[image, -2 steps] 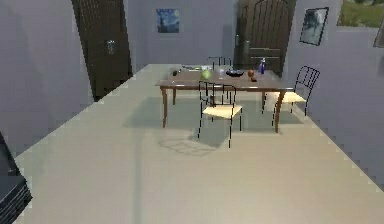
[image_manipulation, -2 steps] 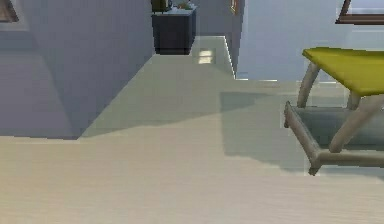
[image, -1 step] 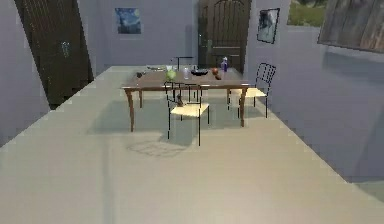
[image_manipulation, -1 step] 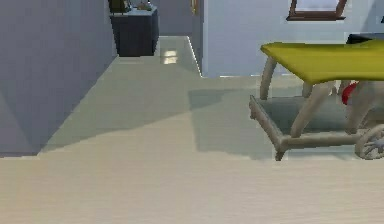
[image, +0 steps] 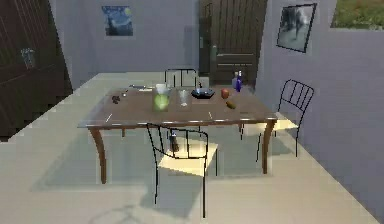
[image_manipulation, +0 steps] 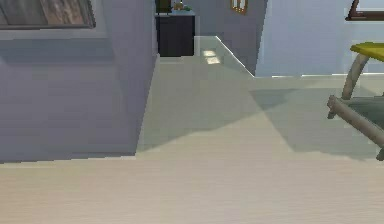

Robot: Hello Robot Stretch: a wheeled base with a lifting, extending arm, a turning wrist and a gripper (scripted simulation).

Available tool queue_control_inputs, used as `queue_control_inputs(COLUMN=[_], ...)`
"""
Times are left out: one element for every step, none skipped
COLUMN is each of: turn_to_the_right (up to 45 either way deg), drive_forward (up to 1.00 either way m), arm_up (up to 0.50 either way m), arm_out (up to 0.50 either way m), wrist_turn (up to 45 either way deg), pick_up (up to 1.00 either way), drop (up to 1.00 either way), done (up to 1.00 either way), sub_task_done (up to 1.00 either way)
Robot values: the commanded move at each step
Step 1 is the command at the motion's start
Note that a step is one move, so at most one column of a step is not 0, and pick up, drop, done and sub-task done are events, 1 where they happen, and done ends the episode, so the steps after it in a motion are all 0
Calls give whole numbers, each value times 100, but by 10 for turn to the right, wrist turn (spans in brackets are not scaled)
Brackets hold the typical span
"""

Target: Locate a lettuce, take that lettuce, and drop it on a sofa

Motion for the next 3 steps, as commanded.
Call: queue_control_inputs(turn_to_the_right=[0,-450,-450], drive_forward=[65,0,0], arm_up=[0,0,0], arm_out=[0,0,0], wrist_turn=[0,0,0], pick_up=[0,0,0], drop=[0,0,0], done=[0,0,0], sub_task_done=[0,0,0])
